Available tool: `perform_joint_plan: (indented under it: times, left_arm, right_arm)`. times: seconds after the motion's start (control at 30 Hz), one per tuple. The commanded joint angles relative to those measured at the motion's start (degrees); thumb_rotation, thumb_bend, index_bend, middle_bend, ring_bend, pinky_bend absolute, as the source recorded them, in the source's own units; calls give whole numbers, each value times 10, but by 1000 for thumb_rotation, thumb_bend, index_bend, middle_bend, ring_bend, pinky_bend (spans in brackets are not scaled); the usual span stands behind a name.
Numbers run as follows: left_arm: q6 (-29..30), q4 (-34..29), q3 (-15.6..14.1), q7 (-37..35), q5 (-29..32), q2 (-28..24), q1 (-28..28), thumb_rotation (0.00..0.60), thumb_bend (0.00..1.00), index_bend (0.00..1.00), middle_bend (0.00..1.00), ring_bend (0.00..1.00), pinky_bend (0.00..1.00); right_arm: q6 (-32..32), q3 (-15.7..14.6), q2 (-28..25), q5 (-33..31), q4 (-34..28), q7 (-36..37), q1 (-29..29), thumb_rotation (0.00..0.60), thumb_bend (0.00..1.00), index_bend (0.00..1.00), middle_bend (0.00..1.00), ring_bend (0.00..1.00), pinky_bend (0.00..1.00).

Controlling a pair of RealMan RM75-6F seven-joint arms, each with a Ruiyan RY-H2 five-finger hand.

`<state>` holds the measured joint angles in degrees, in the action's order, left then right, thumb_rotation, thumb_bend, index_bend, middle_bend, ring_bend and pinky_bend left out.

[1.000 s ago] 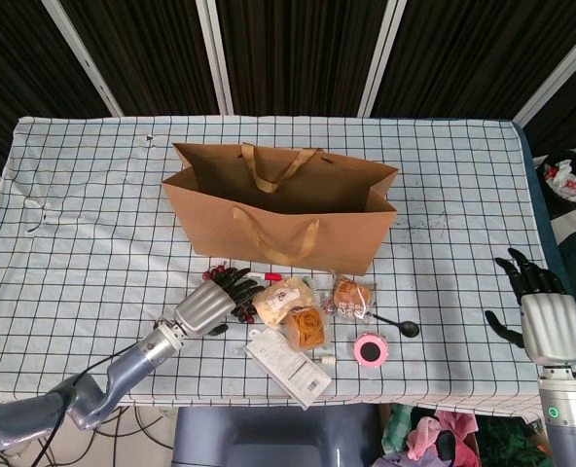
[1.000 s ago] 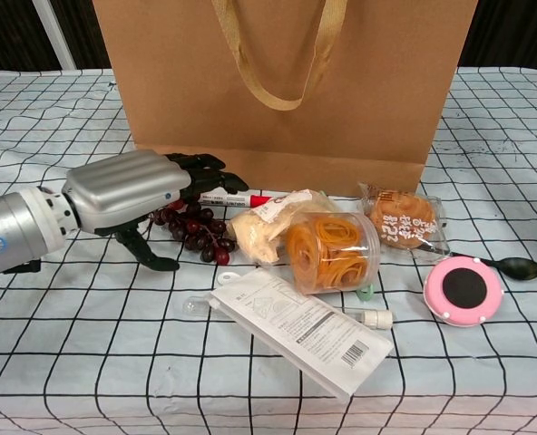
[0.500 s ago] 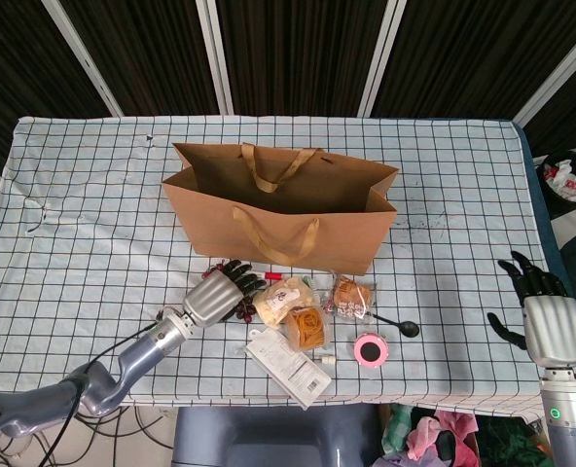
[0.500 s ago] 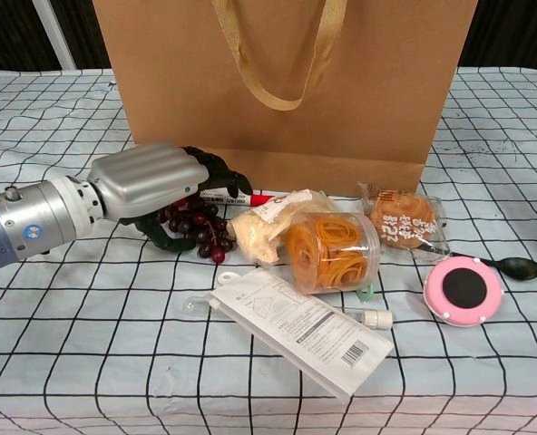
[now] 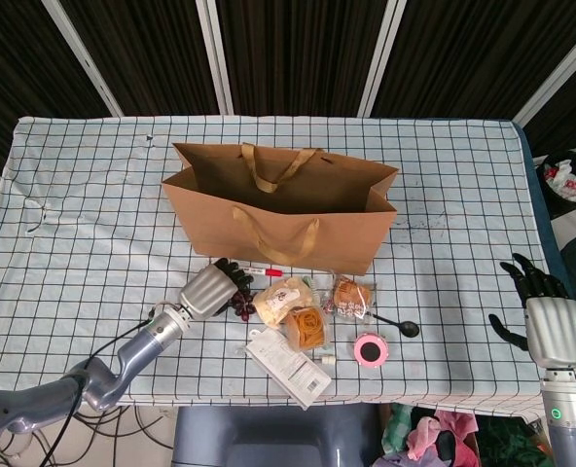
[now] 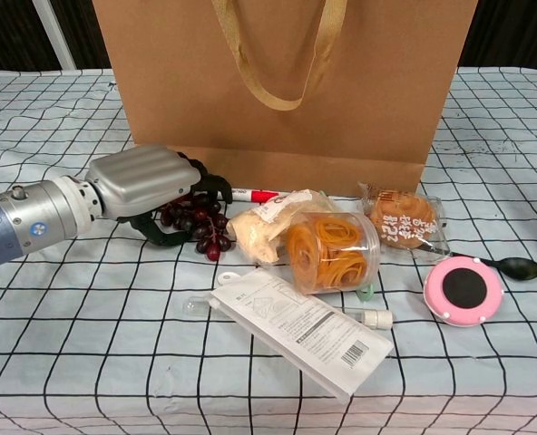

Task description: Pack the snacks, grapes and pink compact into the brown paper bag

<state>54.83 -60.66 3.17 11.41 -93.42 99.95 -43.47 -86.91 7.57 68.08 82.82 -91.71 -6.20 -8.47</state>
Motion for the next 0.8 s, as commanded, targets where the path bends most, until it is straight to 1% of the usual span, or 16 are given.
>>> perform_joint_plan:
  times: [0.03, 0.1, 0.33, 0.4, 0.53, 0.67, 0.8]
  left_arm:
    - [5, 4, -2, 4, 2, 1, 1, 600, 320, 310, 417, 320, 389]
    - [8, 7, -2, 6, 3, 2, -1, 600, 342, 342, 451, 354, 433]
    - [21, 19, -3, 3, 5, 8, -2, 600, 375, 433, 525, 408, 501]
    - [23, 23, -5, 1, 5, 9, -2, 600, 385, 470, 569, 447, 531]
    - [25, 17, -9, -8, 7, 3, -1, 600, 436, 538, 606, 472, 547]
    - [43, -10, -4, -5, 9, -12, 2, 600, 441, 552, 614, 475, 550]
    - [66, -69, -6, 2, -2, -46, 6, 600, 441, 553, 615, 475, 550]
  right_arm:
    - [0, 0, 2, -1, 3, 3, 1, 600, 184, 175, 108, 193, 229]
    - [0, 1, 3, -1, 5, 6, 2, 600, 188, 174, 108, 193, 229]
    - [-3, 1, 6, -1, 11, 18, 5, 600, 195, 174, 114, 199, 229]
    - [-3, 1, 6, 0, 12, 21, 6, 600, 195, 174, 114, 199, 229]
    - [-3, 3, 8, -5, 15, 20, 8, 600, 197, 173, 114, 199, 229]
    - [-4, 6, 8, -9, 17, 17, 8, 600, 199, 173, 114, 199, 229]
    - [-2, 8, 8, -10, 14, 19, 8, 600, 200, 174, 114, 199, 229]
